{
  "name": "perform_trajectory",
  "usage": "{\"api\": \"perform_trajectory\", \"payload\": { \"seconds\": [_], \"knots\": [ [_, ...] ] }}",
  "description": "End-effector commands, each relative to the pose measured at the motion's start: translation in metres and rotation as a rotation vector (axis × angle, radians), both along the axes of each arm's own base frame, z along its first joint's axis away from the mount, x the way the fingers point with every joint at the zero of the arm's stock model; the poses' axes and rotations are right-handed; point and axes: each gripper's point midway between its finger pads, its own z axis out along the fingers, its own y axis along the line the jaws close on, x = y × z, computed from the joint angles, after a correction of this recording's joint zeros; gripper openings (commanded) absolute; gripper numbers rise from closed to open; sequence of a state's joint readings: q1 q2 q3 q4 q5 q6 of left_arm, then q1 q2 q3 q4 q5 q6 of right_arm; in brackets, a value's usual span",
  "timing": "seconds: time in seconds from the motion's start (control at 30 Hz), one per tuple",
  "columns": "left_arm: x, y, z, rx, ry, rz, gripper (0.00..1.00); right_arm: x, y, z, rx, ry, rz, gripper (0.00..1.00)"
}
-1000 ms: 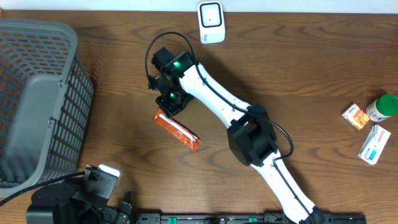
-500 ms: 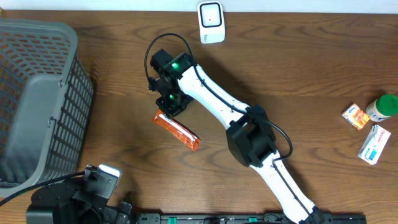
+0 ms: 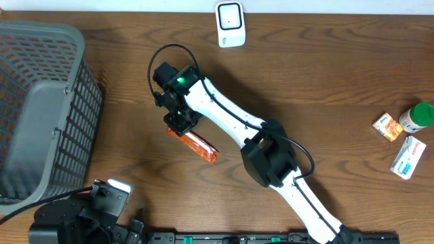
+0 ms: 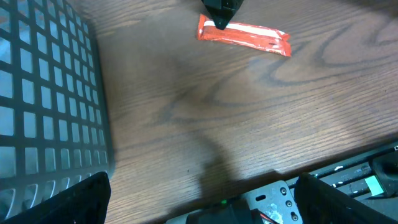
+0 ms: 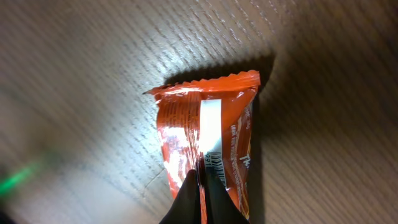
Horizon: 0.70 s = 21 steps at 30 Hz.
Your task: Scan the item barcode
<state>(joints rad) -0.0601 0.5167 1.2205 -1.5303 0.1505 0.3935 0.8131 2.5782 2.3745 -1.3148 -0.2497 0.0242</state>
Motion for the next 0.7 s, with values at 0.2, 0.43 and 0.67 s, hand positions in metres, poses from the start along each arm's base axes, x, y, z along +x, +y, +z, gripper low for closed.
{"api": "perform_trajectory", "payload": {
  "seconds": [0.2, 0.43, 0.67],
  "knots": [
    [-0.001, 0.0, 0.002, 0.005, -0.009, -0.006, 0.95, -0.005, -0.018, -0.041, -0.099, 0.001, -0.022, 0.01],
    [-0.001, 0.0, 0.002, 0.005, -0.008, -0.006, 0.95, -0.006, -0.013, -0.03, -0.082, -0.001, -0.003, 0.01],
    [-0.001, 0.0, 0.002, 0.005, -0.009, -0.006, 0.95, 0.002, -0.008, 0.022, -0.047, -0.033, -0.011, 0.01]
  ]
}}
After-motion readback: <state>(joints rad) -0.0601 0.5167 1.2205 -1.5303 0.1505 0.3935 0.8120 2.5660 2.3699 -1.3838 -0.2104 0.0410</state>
